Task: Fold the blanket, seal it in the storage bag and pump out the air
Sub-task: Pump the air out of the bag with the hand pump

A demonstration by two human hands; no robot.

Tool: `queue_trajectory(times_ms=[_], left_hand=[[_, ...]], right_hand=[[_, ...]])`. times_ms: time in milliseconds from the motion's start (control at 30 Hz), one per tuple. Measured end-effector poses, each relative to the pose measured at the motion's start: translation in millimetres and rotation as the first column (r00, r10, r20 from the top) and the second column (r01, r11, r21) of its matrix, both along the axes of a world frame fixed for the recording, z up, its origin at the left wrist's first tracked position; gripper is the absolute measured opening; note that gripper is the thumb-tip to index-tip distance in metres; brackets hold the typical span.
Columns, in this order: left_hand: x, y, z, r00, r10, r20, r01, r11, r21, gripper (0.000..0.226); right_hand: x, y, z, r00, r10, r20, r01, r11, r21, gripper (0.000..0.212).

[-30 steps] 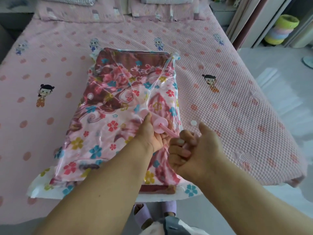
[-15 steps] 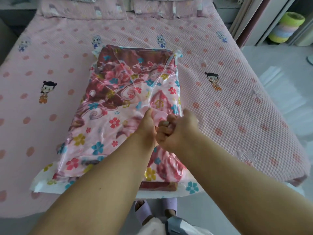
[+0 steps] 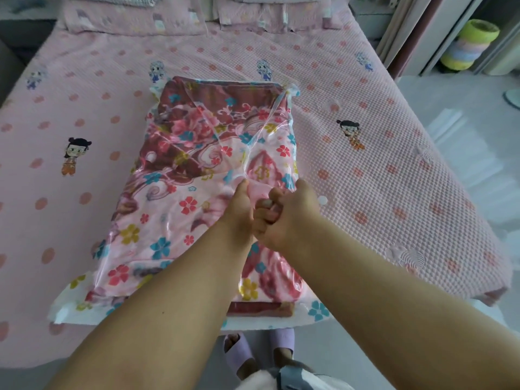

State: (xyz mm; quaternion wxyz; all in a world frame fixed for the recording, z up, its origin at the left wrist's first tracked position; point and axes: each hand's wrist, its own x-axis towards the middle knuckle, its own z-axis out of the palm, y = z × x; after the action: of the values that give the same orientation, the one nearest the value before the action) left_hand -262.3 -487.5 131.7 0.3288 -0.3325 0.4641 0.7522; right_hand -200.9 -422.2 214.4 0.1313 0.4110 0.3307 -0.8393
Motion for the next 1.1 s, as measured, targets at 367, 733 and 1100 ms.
queue_trajectory(times_ms=[367,733,1100], left_hand=[[5,-1,0,1.0,0.009,0.001,-0.009,1.0,0.02,0.053],[7,-1,5,0.999,-0.037,0.015,0.037,0.999,-0.006,0.06],[3,1,6,1.0,-0.005,0.016,0.004,0.999,0.042,0.068]], right_hand=[[1,-3,-2,1.0,0.008,-0.001,-0.008,0.999,0.053,0.063],[-4,-4,0,0.999,-0.016,0.028,0.015,0.999,0.049,0.061],[-13,-5,1,0.995,-0.021,0.102,0.021,1.0,-0.005,0.06]])
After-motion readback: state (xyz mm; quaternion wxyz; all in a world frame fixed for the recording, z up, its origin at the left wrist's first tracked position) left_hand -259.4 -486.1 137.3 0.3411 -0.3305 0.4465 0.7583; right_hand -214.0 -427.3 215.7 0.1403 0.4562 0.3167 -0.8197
